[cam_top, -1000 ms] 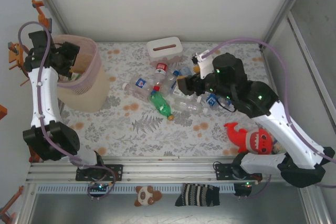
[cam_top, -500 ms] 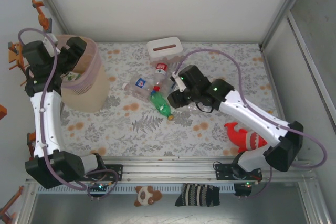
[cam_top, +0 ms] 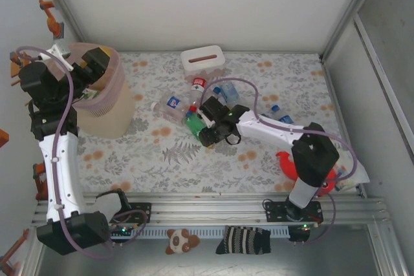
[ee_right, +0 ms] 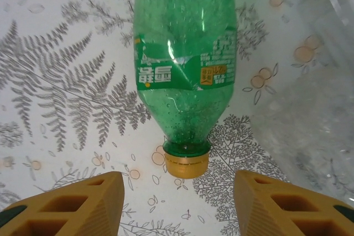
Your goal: Put the plastic bottles in the bin
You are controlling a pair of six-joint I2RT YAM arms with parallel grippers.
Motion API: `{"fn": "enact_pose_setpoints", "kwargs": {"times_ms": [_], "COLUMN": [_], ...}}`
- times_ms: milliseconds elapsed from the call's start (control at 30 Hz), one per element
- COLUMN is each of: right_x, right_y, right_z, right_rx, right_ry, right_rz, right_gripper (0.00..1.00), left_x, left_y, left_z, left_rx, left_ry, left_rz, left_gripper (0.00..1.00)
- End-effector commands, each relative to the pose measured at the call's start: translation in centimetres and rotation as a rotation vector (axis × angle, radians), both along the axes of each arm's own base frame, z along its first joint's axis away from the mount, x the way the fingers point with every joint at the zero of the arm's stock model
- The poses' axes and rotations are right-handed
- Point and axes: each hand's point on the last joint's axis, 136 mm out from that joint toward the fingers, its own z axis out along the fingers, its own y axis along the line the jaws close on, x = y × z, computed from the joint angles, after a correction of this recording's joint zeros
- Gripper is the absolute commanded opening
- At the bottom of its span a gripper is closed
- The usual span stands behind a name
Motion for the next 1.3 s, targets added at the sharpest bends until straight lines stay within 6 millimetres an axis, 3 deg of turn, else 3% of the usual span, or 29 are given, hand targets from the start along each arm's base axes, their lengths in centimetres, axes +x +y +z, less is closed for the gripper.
{"fn": "enact_pose_setpoints", "kwargs": {"times_ms": [0,300,600,933,1267], "right_x": [0.4,-0.3,-0.3,-0.7,-1.3], "right_y": [0.4,0.5,-0.4,-0.9,-0.9], "right_z": [-1.2,-5.2,-7.4,-7.6,-6.8], "right_rx": [-0.024,-0.085,-0.157,-0.171,-0.182], "right_ry": [-0.006,0.042,0.049,0.059,0.048], "right_rz": [-0.007,0.003,-0.009,-0.015,-0.004], "right_gripper": [0.54,0.51,0.46,0.41,0.43], "left_x": [-0.8,-0.8,-0.8,-0.7,-0.7], "left_y": [-0.5,-0.6,-0.6,-0.6,-0.6], "left_z": [0.4,0.5,0.6,0.6,0.7], "left_rx": [0.036,0.027,0.020,0.014,0.005], "left_ry": [-0.041,-0.042,-0.047,-0.050,-0.049], "left_rz": [-0.029,-0.032,-0.034,-0.034,-0.038], "left_gripper": [0.83,0.83,0.83,0.83,0.83]}}
